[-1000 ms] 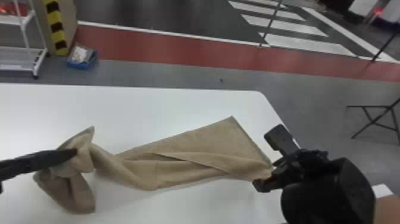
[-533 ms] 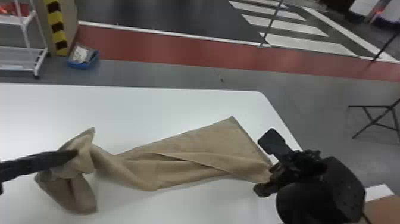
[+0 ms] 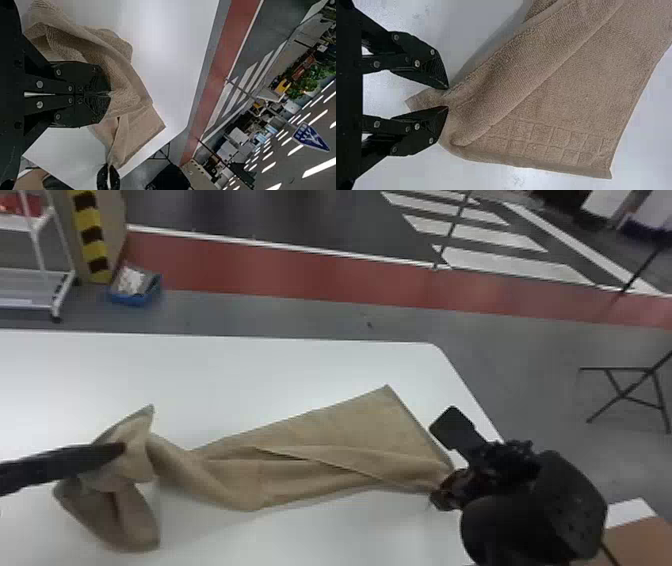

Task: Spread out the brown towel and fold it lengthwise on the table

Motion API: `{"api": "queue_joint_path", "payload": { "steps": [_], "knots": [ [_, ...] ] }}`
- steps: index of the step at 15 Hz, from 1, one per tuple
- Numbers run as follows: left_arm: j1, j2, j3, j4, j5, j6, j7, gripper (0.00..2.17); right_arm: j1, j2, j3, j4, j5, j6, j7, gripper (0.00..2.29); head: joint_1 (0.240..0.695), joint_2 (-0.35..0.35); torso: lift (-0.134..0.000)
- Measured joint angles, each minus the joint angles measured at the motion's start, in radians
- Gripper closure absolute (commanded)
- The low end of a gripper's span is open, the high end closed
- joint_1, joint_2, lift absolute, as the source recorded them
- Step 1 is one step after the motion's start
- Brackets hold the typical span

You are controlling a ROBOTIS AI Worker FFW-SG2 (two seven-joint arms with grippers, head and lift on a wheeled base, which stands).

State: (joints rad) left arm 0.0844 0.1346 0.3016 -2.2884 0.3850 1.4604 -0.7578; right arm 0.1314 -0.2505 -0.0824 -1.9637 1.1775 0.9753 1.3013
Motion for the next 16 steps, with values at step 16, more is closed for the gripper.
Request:
{"api": "queue_joint_path", "payload": {
  "steps": [16],
  "knots": [
    [-0.071, 0.037, 0.144, 0.144, 0.011, -0.081, -0.05, 1.15, -0.249, -0.067, -0.463, -0.082, -0.499, 0.175, -0.127, 1.57, 0.695, -0.348, -0.124]
  ]
}}
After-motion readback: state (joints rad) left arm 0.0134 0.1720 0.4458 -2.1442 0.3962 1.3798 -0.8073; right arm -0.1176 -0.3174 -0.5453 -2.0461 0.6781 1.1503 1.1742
